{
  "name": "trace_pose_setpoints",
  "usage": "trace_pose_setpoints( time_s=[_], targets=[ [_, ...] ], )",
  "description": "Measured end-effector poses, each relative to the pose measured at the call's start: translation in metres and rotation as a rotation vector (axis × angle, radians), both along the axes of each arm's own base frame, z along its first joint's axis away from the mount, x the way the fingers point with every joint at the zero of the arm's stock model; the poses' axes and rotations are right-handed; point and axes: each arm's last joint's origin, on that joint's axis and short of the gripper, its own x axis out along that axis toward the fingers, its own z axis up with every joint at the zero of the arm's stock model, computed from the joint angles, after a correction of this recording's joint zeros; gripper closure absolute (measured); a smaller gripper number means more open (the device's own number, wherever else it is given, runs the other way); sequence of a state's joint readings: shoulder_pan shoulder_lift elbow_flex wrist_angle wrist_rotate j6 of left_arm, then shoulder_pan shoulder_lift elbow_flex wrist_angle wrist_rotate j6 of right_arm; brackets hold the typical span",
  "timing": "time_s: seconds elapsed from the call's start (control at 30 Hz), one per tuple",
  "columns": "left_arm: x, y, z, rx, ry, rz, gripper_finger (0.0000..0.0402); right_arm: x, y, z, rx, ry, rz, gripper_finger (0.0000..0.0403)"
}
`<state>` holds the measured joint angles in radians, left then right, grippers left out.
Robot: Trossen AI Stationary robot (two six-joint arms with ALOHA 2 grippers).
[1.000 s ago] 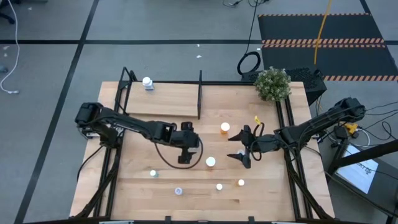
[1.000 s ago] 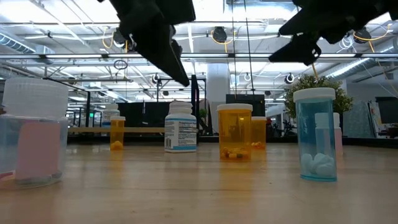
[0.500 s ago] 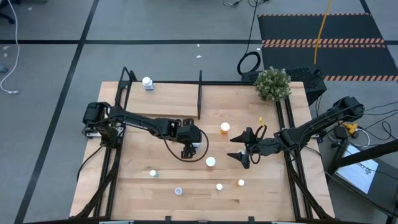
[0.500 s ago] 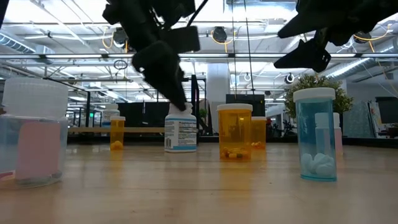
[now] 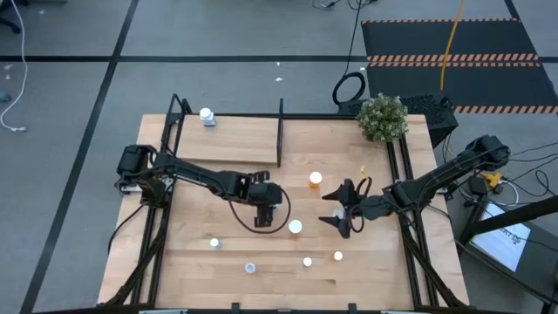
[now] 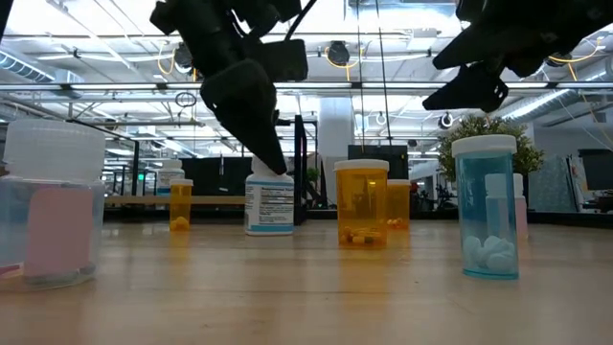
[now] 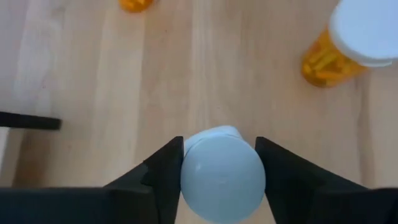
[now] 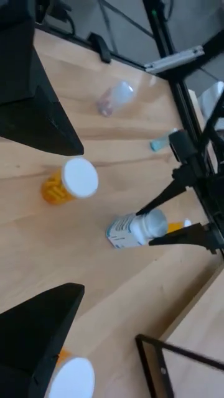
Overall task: Pick and place medicine bottles onto shelf by color
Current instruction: Put the white pill bottle aligned with the other white pill bottle on the shelf
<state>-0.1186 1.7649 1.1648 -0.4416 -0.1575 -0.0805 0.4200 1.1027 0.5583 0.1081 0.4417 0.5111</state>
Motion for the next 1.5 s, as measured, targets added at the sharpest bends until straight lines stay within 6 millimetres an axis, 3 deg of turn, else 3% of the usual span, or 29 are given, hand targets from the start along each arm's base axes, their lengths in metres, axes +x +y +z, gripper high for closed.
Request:
trace_pose_setpoints(
  time_s=[0.33, 0.5, 0.6, 0.83, 1.03, 1.5],
  targets=[
    [-0.003, -0.016, 0.003, 0.065, -0.038, 0.087, 0.0201, 0.001, 0.000, 0.001, -0.091, -0.008, 0.048, 0.0054],
    [-0.006, -0.017, 0.011, 0.032, -0.067, 0.139, 0.0223, 0.012, 0.000, 0.006, -0.131, -0.104, 0.053, 0.0054],
    [-0.007, -0.019, 0.015, 0.013, -0.093, 0.176, 0.0227, 0.023, 0.000, 0.005, -0.156, -0.164, 0.046, 0.0054],
    [-0.013, -0.027, 0.028, 0.012, -0.153, 0.226, 0.0204, 0.049, -0.005, -0.018, -0.189, -0.204, -0.075, 0.0054],
    [-0.019, -0.029, 0.045, 0.012, -0.242, 0.322, 0.0226, 0.067, -0.009, -0.037, -0.183, -0.230, -0.113, 0.0054],
    [-0.026, -0.024, 0.060, -0.113, -0.326, 0.498, 0.0226, 0.139, 0.011, -0.040, -0.410, -0.125, -0.188, 0.0053]
  ],
)
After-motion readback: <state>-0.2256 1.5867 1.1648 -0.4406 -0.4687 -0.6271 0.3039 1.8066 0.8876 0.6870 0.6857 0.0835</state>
